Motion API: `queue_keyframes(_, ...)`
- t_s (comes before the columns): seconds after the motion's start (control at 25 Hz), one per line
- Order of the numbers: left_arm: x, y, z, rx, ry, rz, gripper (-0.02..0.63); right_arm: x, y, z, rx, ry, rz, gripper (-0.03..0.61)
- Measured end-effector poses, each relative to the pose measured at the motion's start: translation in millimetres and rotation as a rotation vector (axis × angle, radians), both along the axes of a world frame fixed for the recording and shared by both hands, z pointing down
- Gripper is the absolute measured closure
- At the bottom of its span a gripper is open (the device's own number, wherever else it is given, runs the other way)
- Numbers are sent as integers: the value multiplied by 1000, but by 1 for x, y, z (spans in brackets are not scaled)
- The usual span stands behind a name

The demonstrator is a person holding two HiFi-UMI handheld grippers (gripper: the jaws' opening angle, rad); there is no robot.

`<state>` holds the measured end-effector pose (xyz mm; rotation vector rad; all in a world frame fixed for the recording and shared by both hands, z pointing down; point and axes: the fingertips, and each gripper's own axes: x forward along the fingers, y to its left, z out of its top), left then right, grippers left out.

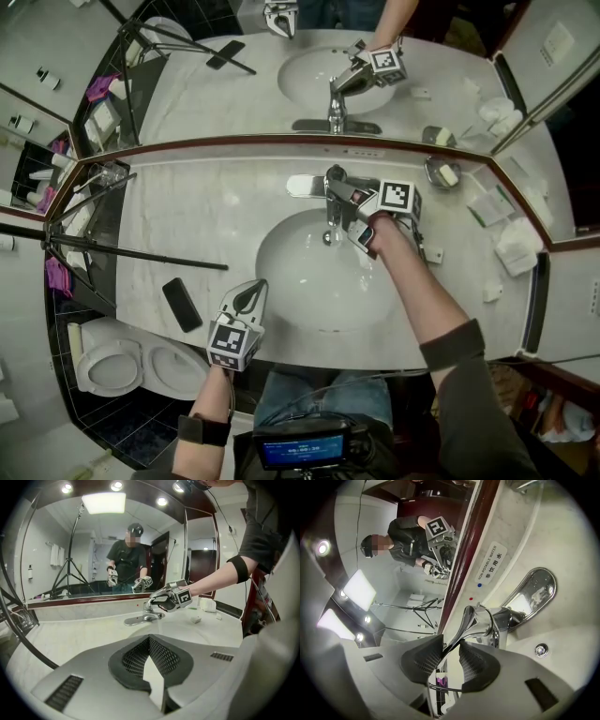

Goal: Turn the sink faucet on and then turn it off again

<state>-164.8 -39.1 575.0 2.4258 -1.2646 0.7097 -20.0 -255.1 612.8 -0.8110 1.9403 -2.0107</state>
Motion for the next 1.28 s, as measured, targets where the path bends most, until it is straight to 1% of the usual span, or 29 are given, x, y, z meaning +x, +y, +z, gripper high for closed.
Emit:
queue_keyframes(0.48, -10, -4, -5, 5, -6, -8, 613, 2, -7, -3, -26, 34, -11, 460)
queue_keyframes(0.64, -11, -6, -6, 6, -4, -10, 613, 6, -11, -5, -27, 86, -38, 454)
queue_keyframes(0.8, -13, -8, -9, 13, -4, -12, 613, 4, -14, -5, -65, 63, -39, 453)
queue_keyframes(0.96, -15, -8, -11, 16, -6, -17, 613, 3, -14, -5, -79, 48, -36, 453)
queue_keyframes(1.28, -18, 2, -11, 14, -13, -28, 613, 4, -12, -3, -118, 8, 19, 451)
